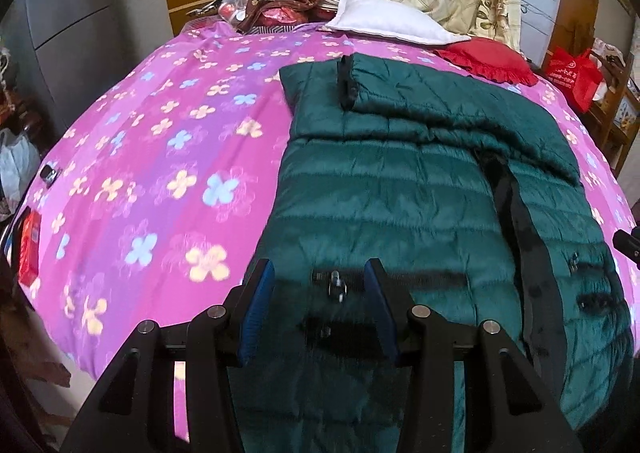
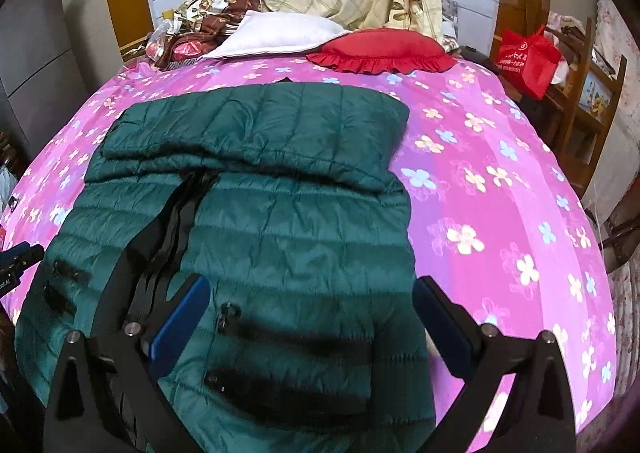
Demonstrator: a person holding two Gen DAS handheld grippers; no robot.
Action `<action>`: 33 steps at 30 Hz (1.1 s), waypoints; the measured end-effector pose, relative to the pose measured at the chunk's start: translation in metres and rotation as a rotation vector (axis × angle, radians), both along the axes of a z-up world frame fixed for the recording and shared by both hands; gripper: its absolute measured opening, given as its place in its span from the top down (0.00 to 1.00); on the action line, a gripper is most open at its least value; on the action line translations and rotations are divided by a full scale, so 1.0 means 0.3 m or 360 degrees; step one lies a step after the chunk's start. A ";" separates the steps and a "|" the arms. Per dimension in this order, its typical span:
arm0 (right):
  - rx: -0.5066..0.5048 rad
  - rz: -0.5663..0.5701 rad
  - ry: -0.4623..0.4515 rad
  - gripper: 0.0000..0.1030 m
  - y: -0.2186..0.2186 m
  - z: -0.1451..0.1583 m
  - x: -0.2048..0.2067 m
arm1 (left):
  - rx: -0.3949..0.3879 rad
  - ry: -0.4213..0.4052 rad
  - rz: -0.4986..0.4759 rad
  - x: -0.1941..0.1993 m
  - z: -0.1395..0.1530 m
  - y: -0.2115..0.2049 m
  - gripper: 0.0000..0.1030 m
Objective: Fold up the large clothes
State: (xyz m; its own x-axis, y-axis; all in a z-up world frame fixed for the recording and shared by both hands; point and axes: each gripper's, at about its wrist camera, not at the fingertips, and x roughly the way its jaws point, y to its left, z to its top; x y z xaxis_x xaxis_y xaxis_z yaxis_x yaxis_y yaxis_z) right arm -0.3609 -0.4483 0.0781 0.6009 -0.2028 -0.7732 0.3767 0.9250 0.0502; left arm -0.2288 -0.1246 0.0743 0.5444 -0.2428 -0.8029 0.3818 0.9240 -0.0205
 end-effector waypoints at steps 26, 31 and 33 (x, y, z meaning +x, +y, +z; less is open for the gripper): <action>0.0046 0.0053 0.0140 0.00 0.066 -0.090 -0.276 | 0.0061 0.0126 0.0056 -0.137 -0.070 0.199 0.72; 0.0057 0.0058 0.0176 0.00 0.061 -0.112 -0.311 | 0.0020 0.0174 0.0057 -0.147 -0.079 0.232 0.72; 0.0059 0.0064 0.0186 0.00 0.058 -0.116 -0.325 | -0.0054 0.0223 0.0058 -0.142 -0.082 0.261 0.72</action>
State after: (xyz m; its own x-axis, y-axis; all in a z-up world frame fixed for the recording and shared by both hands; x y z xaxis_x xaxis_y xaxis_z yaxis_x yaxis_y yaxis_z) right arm -0.4586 -0.4309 0.0435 0.5135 -0.1503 -0.8448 0.3446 0.9378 0.0426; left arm -0.2715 -0.0462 0.0498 0.4362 -0.2532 -0.8635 0.3395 0.9350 -0.1027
